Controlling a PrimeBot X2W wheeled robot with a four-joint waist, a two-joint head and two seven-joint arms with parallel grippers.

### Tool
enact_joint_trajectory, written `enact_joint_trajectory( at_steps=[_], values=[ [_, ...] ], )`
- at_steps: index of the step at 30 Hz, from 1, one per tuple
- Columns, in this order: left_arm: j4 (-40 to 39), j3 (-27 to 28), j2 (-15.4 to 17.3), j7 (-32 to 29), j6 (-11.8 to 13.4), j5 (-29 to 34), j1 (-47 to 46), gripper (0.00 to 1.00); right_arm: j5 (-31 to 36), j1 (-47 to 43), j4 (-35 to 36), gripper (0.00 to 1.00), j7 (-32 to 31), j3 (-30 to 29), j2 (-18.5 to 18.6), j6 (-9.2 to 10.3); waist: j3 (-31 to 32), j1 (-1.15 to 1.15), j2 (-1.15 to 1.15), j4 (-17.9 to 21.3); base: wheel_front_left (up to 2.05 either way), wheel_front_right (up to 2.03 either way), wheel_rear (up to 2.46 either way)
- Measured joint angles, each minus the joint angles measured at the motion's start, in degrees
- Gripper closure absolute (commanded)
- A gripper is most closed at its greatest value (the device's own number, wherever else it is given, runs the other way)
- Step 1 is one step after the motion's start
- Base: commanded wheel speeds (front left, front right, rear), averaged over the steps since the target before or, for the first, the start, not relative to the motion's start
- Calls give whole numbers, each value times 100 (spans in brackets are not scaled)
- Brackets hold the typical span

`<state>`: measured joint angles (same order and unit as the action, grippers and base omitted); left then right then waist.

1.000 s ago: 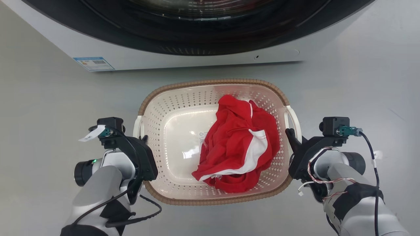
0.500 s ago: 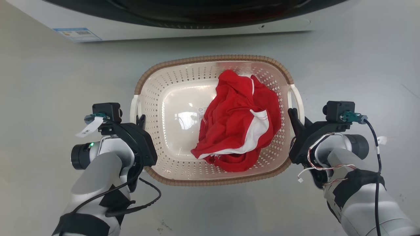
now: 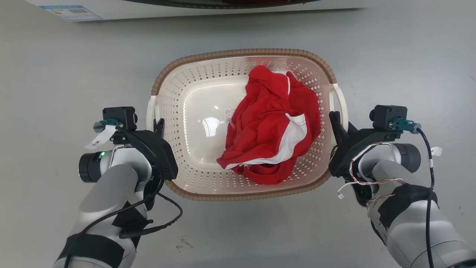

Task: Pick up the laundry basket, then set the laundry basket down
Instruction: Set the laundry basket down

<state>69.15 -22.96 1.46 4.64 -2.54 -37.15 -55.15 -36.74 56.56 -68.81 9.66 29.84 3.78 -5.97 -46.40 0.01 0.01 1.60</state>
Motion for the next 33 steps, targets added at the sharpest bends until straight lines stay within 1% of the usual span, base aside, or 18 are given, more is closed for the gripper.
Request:
enact_joint_trajectory(
  at_steps=[14,31,32,33],
  values=[
    [142,-3,-34,-47,-98,-7,-86,100,-1,43,-154,100,7,5,-22,-5,-72,-1,-1,-23,0,0,0],
    [256,-34,-63,-101,-152,-14,-107,100,-3,63,-247,100,-2,26,-33,-18,-98,-1,-1,-56,0,0,0],
    [259,-43,-64,-103,-156,-14,-109,100,-3,66,-250,70,-2,29,-33,-18,-97,-1,-1,-58,0,0,0],
    [260,-51,-64,-111,-157,-14,-110,100,-3,69,-255,70,-3,29,-33,-18,-96,-1,-1,-59,0,0,0]
  ],
)
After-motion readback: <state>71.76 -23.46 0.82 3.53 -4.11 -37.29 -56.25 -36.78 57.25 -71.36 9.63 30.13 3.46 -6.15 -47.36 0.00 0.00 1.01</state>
